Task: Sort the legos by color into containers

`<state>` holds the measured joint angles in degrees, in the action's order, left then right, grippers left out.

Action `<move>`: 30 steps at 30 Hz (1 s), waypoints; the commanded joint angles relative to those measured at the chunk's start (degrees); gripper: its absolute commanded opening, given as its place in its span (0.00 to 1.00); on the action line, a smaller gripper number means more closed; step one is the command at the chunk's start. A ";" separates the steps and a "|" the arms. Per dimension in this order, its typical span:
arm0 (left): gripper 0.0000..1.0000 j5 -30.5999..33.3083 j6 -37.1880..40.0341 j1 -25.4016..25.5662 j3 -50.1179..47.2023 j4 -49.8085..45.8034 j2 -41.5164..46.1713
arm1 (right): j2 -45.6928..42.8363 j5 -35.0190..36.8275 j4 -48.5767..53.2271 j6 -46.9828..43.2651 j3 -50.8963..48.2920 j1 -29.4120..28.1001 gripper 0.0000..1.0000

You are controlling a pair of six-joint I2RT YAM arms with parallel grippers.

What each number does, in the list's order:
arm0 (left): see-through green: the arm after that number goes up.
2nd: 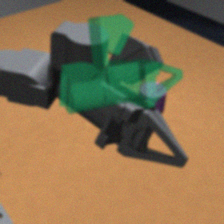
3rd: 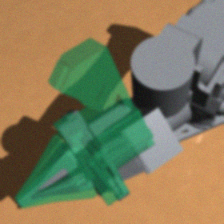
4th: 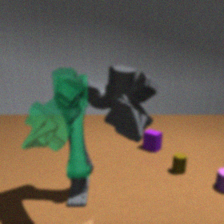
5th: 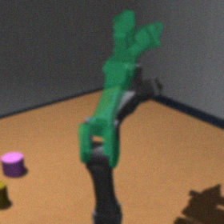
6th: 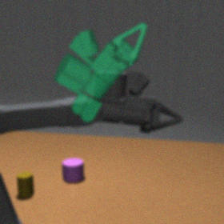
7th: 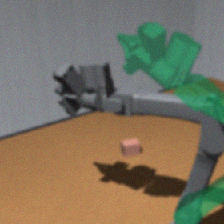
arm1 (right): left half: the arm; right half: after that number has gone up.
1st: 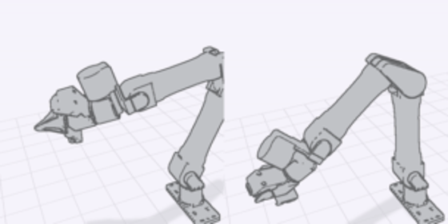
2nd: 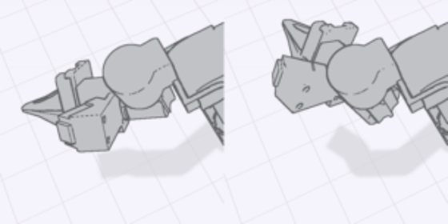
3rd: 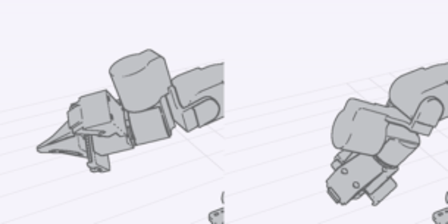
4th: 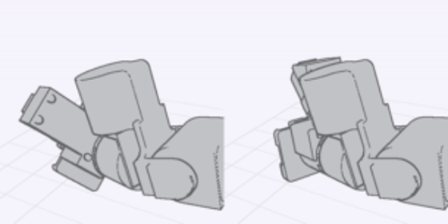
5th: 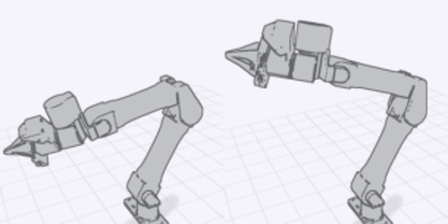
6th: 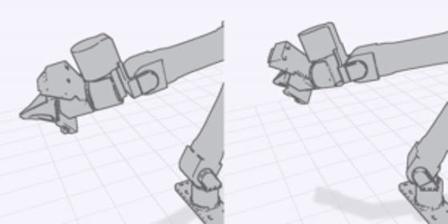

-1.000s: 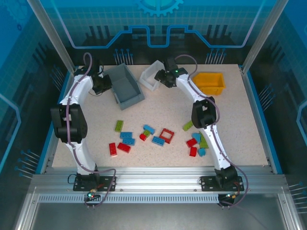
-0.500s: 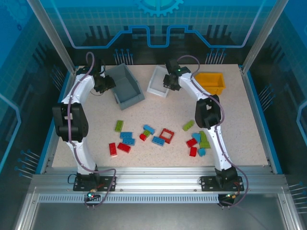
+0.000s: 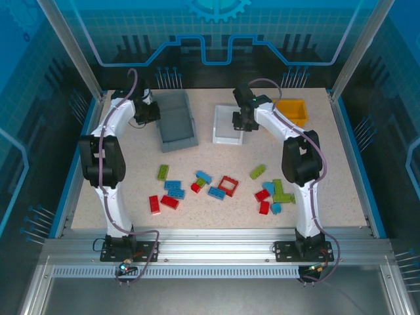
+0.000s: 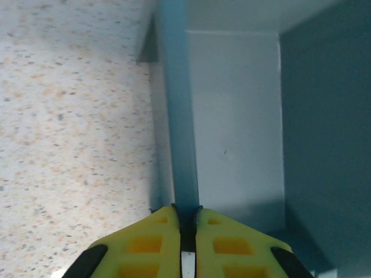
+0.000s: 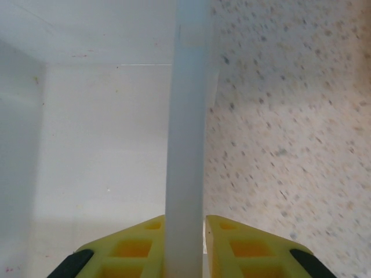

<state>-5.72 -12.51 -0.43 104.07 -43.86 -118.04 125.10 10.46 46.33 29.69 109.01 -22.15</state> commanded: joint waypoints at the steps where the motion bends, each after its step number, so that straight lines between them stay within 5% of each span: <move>1: 0.05 -2.04 4.55 3.66 -0.34 -2.10 -0.48 | -5.02 2.23 -3.07 -3.65 -5.50 -0.50 0.22; 13: 0.04 -2.29 -0.29 6.22 -4.10 0.36 2.29 | -3.58 4.30 -5.76 -2.53 -7.92 -3.05 0.24; 16: 0.18 -1.55 -0.93 6.23 -4.44 0.02 3.04 | -2.21 5.07 -3.58 -2.35 -5.34 -3.16 0.31; 21: 0.44 0.39 -2.56 6.31 -5.58 0.02 7.69 | -8.31 7.29 -3.08 -1.61 -8.12 -2.37 0.64; 25: 0.55 -0.07 -5.30 6.73 -7.17 0.72 13.77 | -15.02 5.99 -3.40 2.54 -12.14 1.90 0.72; 30: 0.60 -4.90 -9.68 9.99 -16.79 9.42 26.48 | -21.23 -4.52 -10.45 15.00 -23.15 14.92 0.75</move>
<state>-6.57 -18.35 6.96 91.94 -39.64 -99.31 106.50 11.88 39.22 35.62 90.80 -14.22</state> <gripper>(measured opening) 0.593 0.741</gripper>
